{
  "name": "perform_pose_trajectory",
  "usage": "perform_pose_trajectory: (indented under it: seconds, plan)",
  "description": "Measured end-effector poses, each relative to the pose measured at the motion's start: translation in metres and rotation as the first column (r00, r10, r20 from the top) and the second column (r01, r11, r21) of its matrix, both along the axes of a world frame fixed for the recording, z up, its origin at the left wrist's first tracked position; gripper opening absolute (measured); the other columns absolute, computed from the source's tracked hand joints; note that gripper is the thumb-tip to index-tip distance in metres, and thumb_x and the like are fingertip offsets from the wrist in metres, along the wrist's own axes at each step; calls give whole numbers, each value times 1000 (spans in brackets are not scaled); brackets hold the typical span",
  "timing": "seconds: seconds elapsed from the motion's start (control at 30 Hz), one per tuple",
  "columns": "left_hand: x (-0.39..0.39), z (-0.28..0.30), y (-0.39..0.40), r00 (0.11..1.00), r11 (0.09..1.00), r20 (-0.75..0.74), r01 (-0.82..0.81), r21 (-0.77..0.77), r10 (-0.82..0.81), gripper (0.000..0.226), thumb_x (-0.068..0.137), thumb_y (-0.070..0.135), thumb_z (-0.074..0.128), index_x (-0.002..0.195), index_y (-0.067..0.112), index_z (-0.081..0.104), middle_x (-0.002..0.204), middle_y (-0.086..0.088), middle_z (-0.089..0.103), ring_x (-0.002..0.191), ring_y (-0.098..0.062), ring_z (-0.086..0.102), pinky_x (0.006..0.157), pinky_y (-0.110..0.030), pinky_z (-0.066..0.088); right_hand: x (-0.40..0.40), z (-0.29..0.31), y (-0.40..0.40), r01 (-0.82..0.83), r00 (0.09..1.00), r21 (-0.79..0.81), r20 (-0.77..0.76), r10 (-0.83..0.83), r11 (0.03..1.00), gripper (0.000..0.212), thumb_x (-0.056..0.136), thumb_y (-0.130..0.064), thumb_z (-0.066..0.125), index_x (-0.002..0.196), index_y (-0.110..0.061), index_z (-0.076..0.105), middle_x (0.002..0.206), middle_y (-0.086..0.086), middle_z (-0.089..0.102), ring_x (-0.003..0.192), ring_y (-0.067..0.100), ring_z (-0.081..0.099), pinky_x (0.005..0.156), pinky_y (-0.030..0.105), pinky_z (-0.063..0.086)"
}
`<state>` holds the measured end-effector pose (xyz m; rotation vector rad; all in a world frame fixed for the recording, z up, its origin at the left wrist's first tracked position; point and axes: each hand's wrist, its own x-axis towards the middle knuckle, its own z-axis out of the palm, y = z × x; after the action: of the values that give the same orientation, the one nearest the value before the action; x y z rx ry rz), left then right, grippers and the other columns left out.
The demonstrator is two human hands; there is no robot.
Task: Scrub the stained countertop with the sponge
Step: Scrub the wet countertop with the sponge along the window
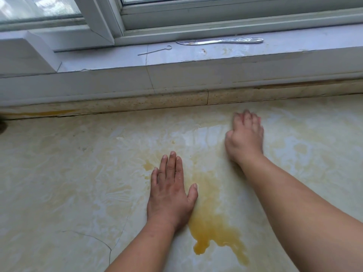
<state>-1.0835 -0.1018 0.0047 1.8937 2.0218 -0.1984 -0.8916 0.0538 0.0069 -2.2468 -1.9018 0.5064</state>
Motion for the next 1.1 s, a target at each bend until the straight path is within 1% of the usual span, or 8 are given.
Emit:
perform_pose_trajectory:
  seconds: [0.23,0.37,0.5,0.6,0.77,0.9,1.0,1.1]
  plan:
    - [-1,-2,1,1000,1000,-14,2,15,-1,90,84,65,-9,158,19,-32,160,4,-50,147,-13,-46,126,-43,-19,-87,5,-26,-488,872,0,-43,487,873,66,97,-23,35,160,-23,15,170,2,0,155,27,-8,125,48,-1]
    - [-2,-3,0,1000,1000,3,1,30,-1,90,85,65,-7,158,19,-31,160,5,-50,147,-13,-45,126,-42,-20,-50,6,-25,-462,886,-7,-46,461,887,66,98,-26,36,161,-28,16,170,-5,0,156,19,-6,125,44,2]
    - [-2,-2,0,1000,1000,-9,12,20,-12,89,85,65,-10,157,18,-35,157,4,-53,146,-15,-47,125,-42,-21,33,1,-24,-253,967,11,17,253,967,71,87,-35,32,157,-28,27,169,-2,13,155,22,7,124,47,15]
    - [-3,-4,0,1000,1000,-17,14,18,-14,88,87,64,-9,157,17,-35,158,2,-53,148,-16,-45,127,-44,-18,79,-1,-41,-145,989,24,3,145,989,68,87,-36,26,155,-26,32,167,-1,19,155,23,8,125,46,14]
    - [-3,-6,1,1000,1000,-24,17,18,-17,88,89,64,-6,158,16,-33,159,1,-51,149,-17,-44,127,-45,-16,69,-1,-93,-243,970,-6,1,243,970,75,83,-37,25,155,-22,33,167,2,19,155,27,8,125,49,15]
    - [-3,-8,0,1000,999,-16,5,34,-4,91,85,65,-8,159,17,-30,162,2,-47,150,-16,-42,127,-45,-17,5,4,-137,-393,919,-58,-52,390,918,76,86,-36,30,161,-25,19,170,-3,2,156,22,-8,126,46,5]
    - [-4,-7,1,1000,999,0,4,43,-4,94,84,67,-7,162,18,-25,165,2,-42,152,-16,-38,127,-43,-16,-28,5,-143,-506,861,-58,-90,500,861,74,89,-42,20,161,-29,12,169,-8,-5,154,16,-16,126,42,-1]
    - [-6,-6,1,1000,999,2,18,35,-18,91,90,67,-1,163,17,-22,167,1,-38,154,-17,-35,127,-43,-15,-12,9,-140,-537,843,-69,-83,531,841,70,93,-37,34,161,-32,16,169,-12,-1,155,12,-12,126,40,2]
